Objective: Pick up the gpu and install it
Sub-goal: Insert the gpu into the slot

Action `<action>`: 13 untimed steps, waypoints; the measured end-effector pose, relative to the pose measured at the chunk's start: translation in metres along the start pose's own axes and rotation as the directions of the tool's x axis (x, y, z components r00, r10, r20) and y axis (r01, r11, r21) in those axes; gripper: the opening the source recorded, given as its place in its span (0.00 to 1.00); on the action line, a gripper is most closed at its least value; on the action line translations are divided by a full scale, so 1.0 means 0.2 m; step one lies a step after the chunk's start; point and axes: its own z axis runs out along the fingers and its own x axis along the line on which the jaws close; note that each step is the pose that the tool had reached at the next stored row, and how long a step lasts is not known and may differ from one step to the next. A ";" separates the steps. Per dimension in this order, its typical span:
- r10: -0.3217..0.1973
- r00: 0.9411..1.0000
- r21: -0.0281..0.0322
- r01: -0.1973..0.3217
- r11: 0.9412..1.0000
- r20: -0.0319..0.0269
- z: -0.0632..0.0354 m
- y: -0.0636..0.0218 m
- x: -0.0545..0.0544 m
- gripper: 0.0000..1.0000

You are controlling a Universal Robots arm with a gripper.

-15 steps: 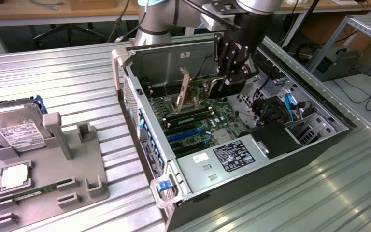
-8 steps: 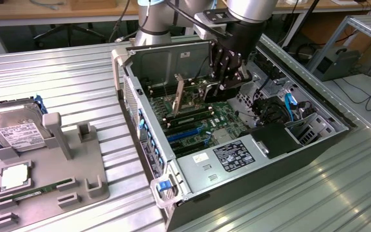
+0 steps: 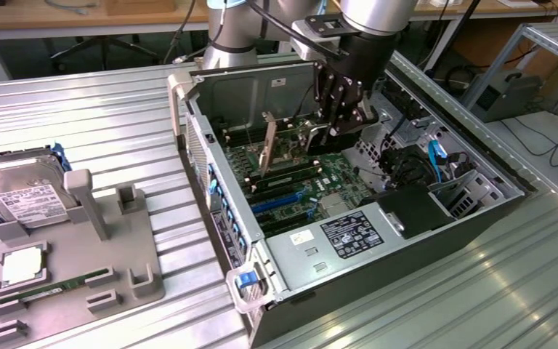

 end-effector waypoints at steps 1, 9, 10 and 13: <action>0.000 1.000 0.000 0.000 1.000 0.000 0.000 0.000 0.00 0.27; 0.000 1.000 0.001 0.000 1.000 0.000 0.014 0.002 0.00 0.27; 0.000 1.000 0.001 0.000 1.000 0.000 0.019 0.003 0.00 0.27; 0.000 1.000 0.002 0.000 1.000 0.000 0.053 0.005 0.00 0.27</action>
